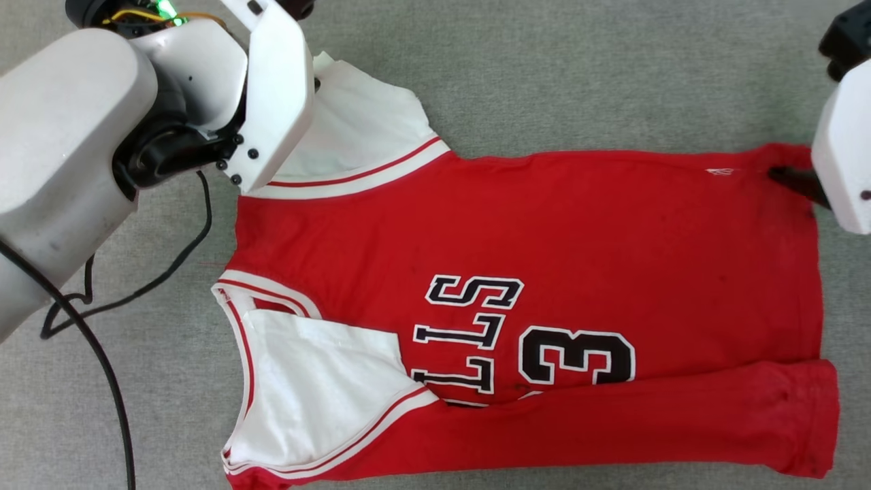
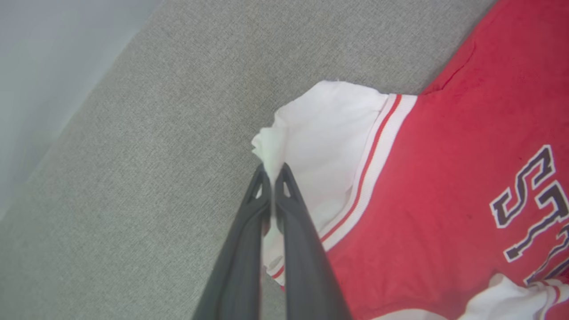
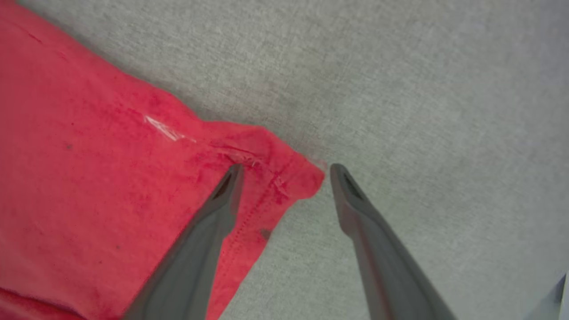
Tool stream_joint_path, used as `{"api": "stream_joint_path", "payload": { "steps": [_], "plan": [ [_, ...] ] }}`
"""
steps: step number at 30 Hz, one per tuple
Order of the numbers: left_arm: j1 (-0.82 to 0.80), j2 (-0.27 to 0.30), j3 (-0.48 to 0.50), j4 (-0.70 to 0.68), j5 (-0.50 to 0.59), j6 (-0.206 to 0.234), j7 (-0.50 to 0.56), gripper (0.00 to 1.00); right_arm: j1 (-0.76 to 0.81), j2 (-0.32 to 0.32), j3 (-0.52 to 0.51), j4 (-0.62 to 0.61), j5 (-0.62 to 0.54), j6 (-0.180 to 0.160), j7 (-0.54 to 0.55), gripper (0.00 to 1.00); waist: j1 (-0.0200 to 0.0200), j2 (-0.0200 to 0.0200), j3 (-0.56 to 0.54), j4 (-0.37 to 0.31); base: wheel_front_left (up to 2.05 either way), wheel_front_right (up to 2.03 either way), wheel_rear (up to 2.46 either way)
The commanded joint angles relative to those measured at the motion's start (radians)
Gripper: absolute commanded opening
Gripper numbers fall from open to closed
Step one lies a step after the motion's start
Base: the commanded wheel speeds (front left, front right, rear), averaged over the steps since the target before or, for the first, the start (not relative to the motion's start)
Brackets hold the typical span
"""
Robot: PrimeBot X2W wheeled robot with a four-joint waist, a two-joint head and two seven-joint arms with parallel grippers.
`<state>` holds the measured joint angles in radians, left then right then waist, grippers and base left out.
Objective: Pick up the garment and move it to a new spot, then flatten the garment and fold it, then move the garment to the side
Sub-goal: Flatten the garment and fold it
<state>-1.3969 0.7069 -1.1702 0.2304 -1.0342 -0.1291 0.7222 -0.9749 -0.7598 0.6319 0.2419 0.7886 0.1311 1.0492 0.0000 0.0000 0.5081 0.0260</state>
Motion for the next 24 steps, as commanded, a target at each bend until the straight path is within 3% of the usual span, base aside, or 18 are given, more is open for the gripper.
{"api": "stream_joint_path", "payload": {
  "steps": [1, 9, 10, 12, 19, 24],
  "plan": [
    [-0.017, -0.004, -0.006, -0.001, -0.007, 0.000, -0.010, 0.00, -0.002, 0.019, 0.008, 0.032, -0.007, -0.001, -0.023, 1.00, 0.0000, 0.0000, 0.016, 0.011, 0.00, 0.00, 0.00],
    [-0.038, 0.009, -0.034, 0.001, -0.016, 0.000, -0.040, 0.00, 0.082, 0.078, 0.084, 0.145, 0.011, -0.001, -0.089, 1.00, 0.0000, 0.0000, 0.040, 0.017, 0.00, 0.00, 0.00],
    [-0.040, 0.014, -0.040, 0.006, -0.016, 0.000, -0.046, 0.00, 0.085, 0.088, 0.095, 0.154, 0.023, -0.001, -0.118, 0.04, 0.0000, 0.0000, 0.041, 0.013, 0.00, 0.00, 0.00],
    [-0.039, 0.016, -0.045, 0.010, -0.018, 0.000, -0.049, 0.00, 0.082, 0.092, 0.097, 0.161, 0.030, -0.001, -0.134, 0.00, 0.0000, 0.0000, 0.038, 0.010, 0.00, 0.00, 0.00],
    [-0.005, 0.029, -0.068, 0.026, -0.033, 0.000, -0.100, 0.00, 0.045, 0.065, 0.108, 0.146, 0.050, 0.000, -0.279, 0.00, 0.0000, 0.0000, -0.045, -0.002, 0.00, 0.00, 0.00],
    [0.054, 0.072, -0.087, -0.023, -0.057, 0.000, -0.127, 0.00, 0.098, -0.005, 0.153, 0.083, 0.100, -0.001, -0.387, 0.00, 0.0000, 0.0000, -0.154, -0.001, 0.00, 0.00, 0.00]
  ]
}}
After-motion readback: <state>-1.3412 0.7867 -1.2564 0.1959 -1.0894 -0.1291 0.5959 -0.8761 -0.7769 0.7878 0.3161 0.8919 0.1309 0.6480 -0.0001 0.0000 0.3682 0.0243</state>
